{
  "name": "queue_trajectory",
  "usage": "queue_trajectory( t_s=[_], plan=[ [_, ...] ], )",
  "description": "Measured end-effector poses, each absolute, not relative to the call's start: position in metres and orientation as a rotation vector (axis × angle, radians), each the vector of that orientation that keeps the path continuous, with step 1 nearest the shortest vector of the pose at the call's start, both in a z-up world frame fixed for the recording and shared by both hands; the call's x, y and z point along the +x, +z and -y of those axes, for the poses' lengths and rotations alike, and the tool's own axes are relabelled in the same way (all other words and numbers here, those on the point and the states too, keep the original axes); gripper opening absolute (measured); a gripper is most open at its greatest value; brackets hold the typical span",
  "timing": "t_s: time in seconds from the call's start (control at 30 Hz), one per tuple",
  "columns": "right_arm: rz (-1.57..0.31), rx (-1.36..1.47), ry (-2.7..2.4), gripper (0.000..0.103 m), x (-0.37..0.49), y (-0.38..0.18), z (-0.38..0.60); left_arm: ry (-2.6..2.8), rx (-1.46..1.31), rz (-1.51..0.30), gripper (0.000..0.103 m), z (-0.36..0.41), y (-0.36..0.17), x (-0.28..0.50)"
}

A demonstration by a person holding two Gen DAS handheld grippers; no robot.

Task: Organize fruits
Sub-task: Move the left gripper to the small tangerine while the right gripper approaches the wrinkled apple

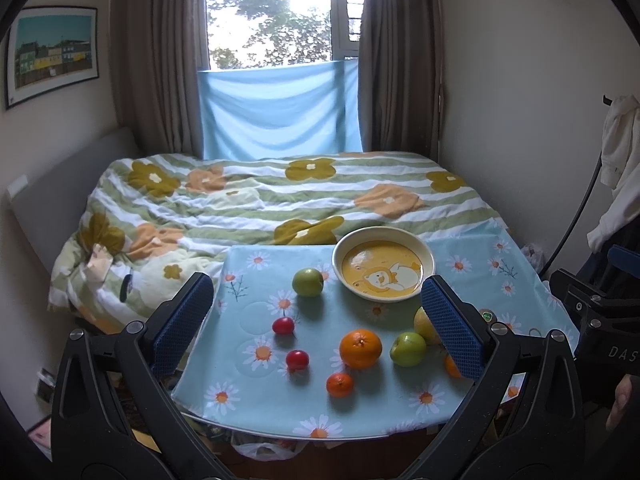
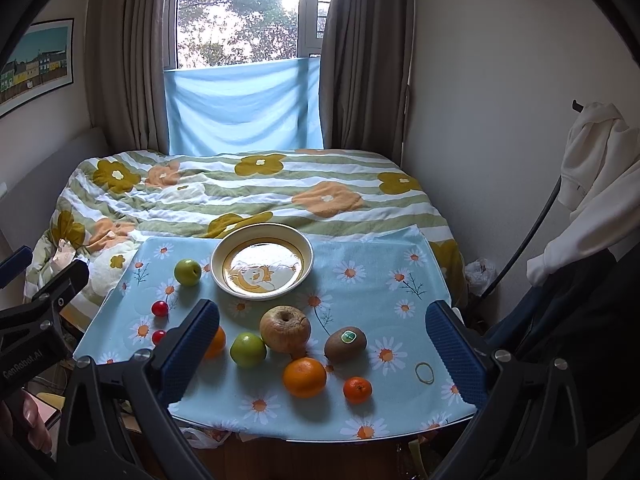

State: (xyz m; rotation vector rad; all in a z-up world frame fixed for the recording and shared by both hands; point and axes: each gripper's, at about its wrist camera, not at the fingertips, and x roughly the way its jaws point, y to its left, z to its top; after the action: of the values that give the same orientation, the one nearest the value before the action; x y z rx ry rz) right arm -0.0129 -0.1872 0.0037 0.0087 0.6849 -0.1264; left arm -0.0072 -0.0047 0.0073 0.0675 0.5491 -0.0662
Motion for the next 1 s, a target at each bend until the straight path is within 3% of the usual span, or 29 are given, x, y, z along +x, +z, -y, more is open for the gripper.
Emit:
queue_trajectory(
  t_s=[0.5,1.0],
  plan=[
    [-0.727,0.03,-0.082,0.103,-0.011,-0.006,0.184,-0.068,-0.003,-0.628,0.103,-0.039,-0.016,-0.001],
    [-0.842,0.043,0.049,0.103,0.033,-0.083,0.196,-0.097,0.016,-0.802,0.103,-0.031,-0.108,0.017]
  ],
)
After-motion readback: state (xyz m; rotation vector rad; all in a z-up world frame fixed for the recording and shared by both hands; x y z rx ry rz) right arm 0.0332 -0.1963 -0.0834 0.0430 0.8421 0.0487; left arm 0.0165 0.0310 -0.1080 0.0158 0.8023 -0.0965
